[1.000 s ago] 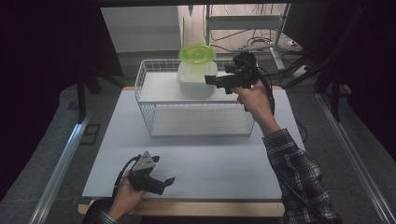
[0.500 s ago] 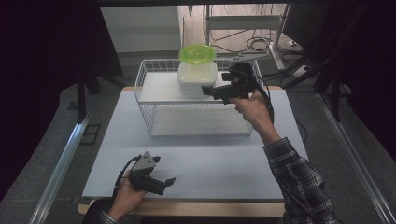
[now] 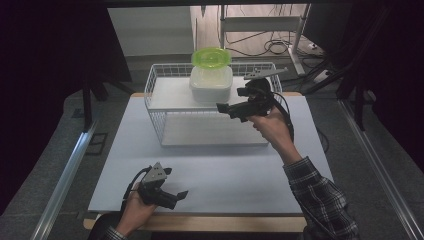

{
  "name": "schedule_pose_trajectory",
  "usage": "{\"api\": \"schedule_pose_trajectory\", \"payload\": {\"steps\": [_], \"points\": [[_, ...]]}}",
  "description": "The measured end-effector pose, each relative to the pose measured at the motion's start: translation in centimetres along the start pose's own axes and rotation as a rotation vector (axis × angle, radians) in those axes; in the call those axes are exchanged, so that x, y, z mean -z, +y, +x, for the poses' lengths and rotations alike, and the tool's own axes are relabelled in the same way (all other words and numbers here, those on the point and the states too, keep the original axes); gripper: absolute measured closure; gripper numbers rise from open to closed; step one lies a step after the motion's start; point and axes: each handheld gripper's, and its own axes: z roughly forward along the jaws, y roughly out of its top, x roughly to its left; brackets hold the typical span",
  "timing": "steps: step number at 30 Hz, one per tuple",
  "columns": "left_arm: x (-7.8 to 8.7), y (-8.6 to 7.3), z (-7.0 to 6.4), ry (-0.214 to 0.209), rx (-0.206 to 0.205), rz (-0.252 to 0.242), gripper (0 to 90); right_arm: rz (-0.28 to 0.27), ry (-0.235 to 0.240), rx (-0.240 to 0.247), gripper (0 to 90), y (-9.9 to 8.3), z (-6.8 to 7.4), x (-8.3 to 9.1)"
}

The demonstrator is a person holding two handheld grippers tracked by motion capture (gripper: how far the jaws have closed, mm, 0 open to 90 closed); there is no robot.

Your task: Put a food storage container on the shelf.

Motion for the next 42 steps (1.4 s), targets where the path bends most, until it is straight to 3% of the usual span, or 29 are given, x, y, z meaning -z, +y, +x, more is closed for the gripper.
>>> {"api": "schedule_pose_trajectory", "payload": {"steps": [22, 35, 42], "points": [[-0.1, 0.0, -0.1, 0.003, -0.016, 0.009, 0.5, 0.025, -0.01, 0.05, 4.7, -3.7, 0.7, 0.5], [-0.2, -0.1, -0.3, 0.007, -0.035, 0.016, 0.7, 0.035, -0.012, 0.047, 4.7, -6.4, 0.4, 0.4], [-0.3, -0.1, -0.3, 0.008, -0.039, 0.019, 0.7, 0.05, -0.016, 0.074, 5.2, -7.7, 0.7, 0.1]]}}
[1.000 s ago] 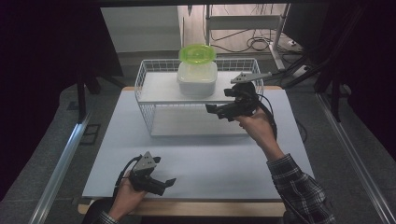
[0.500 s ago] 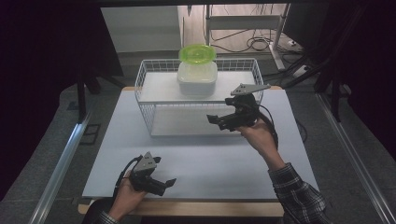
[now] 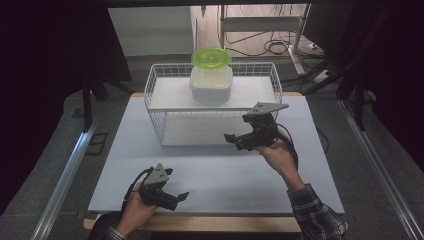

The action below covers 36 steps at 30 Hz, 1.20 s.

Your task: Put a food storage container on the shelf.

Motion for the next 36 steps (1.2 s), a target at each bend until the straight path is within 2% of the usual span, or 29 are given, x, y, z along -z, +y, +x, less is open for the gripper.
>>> {"api": "schedule_pose_trajectory", "payload": {"steps": [4, 16, 22, 36], "points": [[0.0, 0.0, 0.0, -0.001, -0.001, 0.002, 0.7, -0.017, 0.003, 0.006, 5.1, -1.3, 0.5, 0.0], [0.0, 0.0, -0.1, -0.004, -0.005, 0.0, 0.7, -0.012, 0.006, 0.0, 4.9, -3.4, 1.2, 0.5], [0.1, 0.0, -0.1, -0.004, -0.003, -0.003, 0.7, -0.002, 0.023, -0.037, 5.2, -4.9, 1.4, 0.9], [0.0, 0.0, -0.1, -0.004, -0.003, -0.003, 0.8, -0.014, -0.012, -0.036, 2.5, -7.2, 1.9, 2.2]]}}
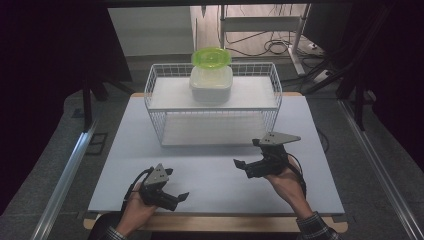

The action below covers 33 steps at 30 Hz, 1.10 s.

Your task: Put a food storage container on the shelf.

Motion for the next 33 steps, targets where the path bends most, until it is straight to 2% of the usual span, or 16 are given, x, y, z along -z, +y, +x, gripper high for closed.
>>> {"api": "schedule_pose_trajectory", "payload": {"steps": [16, 24, 33], "points": [[-0.1, 0.0, 0.0, -0.001, -0.002, 0.006, 0.8, 0.015, -0.056, 0.0, 2.5, -3.0, -0.5, 1.3], [-0.1, 0.0, 0.0, 0.0, -0.001, 0.007, 0.8, 0.043, -0.096, -0.006, 2.1, -5.1, -1.0, 1.4], [-0.2, -0.1, -0.1, 0.002, -0.008, 0.013, 0.7, 0.072, -0.128, -0.013, 1.8, -6.7, -1.4, 1.6]]}}
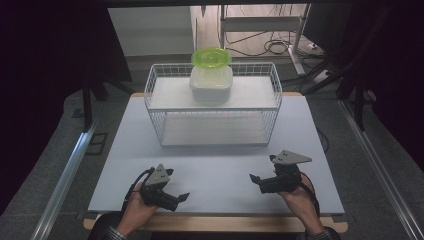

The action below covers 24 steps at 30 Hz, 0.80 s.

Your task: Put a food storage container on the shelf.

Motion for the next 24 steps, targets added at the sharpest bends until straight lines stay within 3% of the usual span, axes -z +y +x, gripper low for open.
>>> {"api": "schedule_pose_trajectory", "payload": {"steps": [14, 24], "points": [[-0.2, -0.1, -0.1, 0.008, -0.011, 0.002, 0.6, 0.063, -0.035, 0.003, 1.4, -2.4, -0.3, -0.3], [-0.2, -0.1, 0.0, 0.009, -0.009, 0.003, 0.6, 0.163, -0.027, 0.002, 1.2, -3.5, -0.2, -1.4]]}}
